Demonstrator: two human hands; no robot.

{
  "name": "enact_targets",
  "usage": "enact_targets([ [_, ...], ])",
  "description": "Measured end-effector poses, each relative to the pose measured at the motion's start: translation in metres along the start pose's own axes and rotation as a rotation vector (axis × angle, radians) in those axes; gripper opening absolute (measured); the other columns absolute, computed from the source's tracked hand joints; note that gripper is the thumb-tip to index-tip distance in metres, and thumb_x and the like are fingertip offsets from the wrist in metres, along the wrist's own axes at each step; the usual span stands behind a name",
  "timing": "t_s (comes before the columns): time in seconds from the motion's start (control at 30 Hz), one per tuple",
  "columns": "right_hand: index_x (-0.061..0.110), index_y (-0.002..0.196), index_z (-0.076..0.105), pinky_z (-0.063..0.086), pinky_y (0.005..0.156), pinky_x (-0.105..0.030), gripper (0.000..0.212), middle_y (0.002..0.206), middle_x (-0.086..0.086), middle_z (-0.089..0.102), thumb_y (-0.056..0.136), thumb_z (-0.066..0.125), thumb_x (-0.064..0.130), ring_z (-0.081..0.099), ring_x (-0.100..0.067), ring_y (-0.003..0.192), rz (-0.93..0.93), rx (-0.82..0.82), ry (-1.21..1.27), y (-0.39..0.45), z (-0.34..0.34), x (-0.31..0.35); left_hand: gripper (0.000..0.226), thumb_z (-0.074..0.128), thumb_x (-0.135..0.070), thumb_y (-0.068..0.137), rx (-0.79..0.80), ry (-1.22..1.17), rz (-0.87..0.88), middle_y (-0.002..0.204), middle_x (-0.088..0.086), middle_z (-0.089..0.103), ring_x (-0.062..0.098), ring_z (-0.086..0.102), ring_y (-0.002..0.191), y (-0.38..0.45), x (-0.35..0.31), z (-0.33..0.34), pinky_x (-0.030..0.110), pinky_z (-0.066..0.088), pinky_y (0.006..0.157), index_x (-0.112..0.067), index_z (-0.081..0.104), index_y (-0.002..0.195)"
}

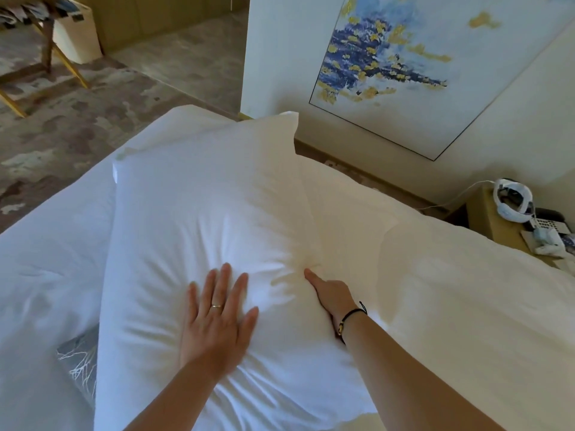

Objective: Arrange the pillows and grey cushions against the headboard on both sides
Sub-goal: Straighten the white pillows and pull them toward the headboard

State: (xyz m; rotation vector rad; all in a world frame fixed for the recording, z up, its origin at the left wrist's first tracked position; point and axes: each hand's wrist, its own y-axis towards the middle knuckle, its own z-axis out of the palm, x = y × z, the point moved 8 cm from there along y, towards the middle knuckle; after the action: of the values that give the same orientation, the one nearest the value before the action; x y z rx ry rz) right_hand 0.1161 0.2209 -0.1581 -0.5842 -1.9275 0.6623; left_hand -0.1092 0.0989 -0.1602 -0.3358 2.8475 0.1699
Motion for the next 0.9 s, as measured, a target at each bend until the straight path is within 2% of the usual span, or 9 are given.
enact_targets([
  [0.1,0.005,0.079,0.073,0.056,0.078,-0.039,0.038,0.083,-0.012,0.074,0.076,0.077,0.043,0.07,-0.031,0.079,-0.047,-0.021,0.021,-0.008,0.003,-0.001,0.073,0.018,-0.063,0.097,0.031,-0.012,0.026,0.166,0.006,0.0,0.023,0.0,0.153,-0.011,-0.002,0.005,0.053,0.005,0.121,-0.025,0.007,0.158],
  [0.2,0.01,0.056,0.059,0.045,0.059,-0.031,0.033,0.061,-0.009,0.058,0.082,0.071,0.027,0.055,-0.025,0.058,-0.092,-0.054,0.034,-0.017,0.003,-0.002,0.078,0.022,-0.066,0.096,0.066,-0.01,0.045,0.166,0.008,-0.001,0.022,0.0,0.153,-0.021,-0.006,0.008,0.052,0.006,0.121,-0.021,0.005,0.158],
  [0.33,0.022,0.055,0.031,0.028,0.059,-0.031,0.044,0.054,0.002,0.03,0.086,0.063,0.023,0.03,-0.02,0.056,-0.184,-0.162,-0.031,-0.03,-0.004,0.004,0.084,0.022,-0.069,0.094,0.115,-0.015,0.058,0.166,0.008,-0.003,0.023,-0.002,0.153,-0.032,-0.01,0.007,0.051,0.006,0.121,-0.019,0.003,0.158],
  [0.4,0.02,0.062,0.029,0.026,0.056,-0.03,0.039,0.06,0.002,0.032,0.09,0.057,0.023,0.029,-0.02,0.056,-0.223,-0.214,-0.102,-0.037,-0.007,0.01,0.087,0.024,-0.073,0.092,0.141,-0.022,0.072,0.166,0.007,-0.001,0.024,-0.002,0.153,-0.039,-0.016,0.005,0.051,0.006,0.12,-0.02,0.004,0.158],
  [0.5,0.016,0.07,0.038,0.027,0.051,-0.029,0.029,0.069,0.0,0.046,0.095,0.05,0.027,0.039,-0.016,0.057,-0.209,-0.293,-0.226,-0.047,-0.015,0.014,0.093,0.026,-0.078,0.088,0.184,-0.035,0.08,0.166,0.006,-0.002,0.024,-0.002,0.153,-0.057,-0.03,0.002,0.05,0.006,0.12,-0.021,0.003,0.158],
  [0.63,0.01,0.091,0.052,0.037,0.065,-0.03,0.028,0.079,-0.002,0.053,0.101,0.041,0.034,0.052,-0.024,0.073,-0.173,-0.317,-0.185,-0.066,-0.029,0.011,0.095,0.03,-0.079,0.083,0.232,-0.086,-0.003,0.165,-0.002,-0.009,0.017,-0.009,0.152,-0.098,-0.054,-0.002,0.047,0.001,0.121,-0.03,-0.005,0.156],
  [0.73,0.01,0.08,0.045,0.032,0.056,-0.03,0.031,0.072,0.0,0.047,0.101,0.039,0.032,0.047,-0.021,0.063,-0.283,-0.314,-0.121,-0.085,-0.033,0.021,0.088,0.021,-0.079,0.082,0.228,-0.157,-0.026,0.161,-0.012,-0.024,0.013,-0.017,0.15,-0.115,-0.065,-0.01,0.044,-0.004,0.122,-0.042,-0.019,0.151],
  [0.8,0.013,0.071,0.037,0.026,0.048,-0.029,0.035,0.066,0.001,0.043,0.101,0.04,0.032,0.039,-0.017,0.055,-0.387,-0.305,-0.135,-0.106,-0.048,0.026,0.082,0.018,-0.081,0.083,0.194,-0.208,-0.021,0.161,-0.014,-0.021,0.012,-0.014,0.151,-0.128,-0.077,-0.029,0.042,-0.001,0.123,-0.049,-0.018,0.149],
  [0.9,0.017,0.064,0.03,0.022,0.043,-0.025,0.041,0.061,0.004,0.035,0.1,0.043,0.031,0.028,-0.013,0.049,-0.558,-0.281,-0.123,-0.14,-0.075,0.024,0.076,0.022,-0.083,0.082,0.159,-0.243,-0.003,0.163,-0.02,-0.009,0.012,0.003,0.151,-0.148,-0.1,-0.064,0.037,0.013,0.122,-0.059,-0.009,0.147],
])
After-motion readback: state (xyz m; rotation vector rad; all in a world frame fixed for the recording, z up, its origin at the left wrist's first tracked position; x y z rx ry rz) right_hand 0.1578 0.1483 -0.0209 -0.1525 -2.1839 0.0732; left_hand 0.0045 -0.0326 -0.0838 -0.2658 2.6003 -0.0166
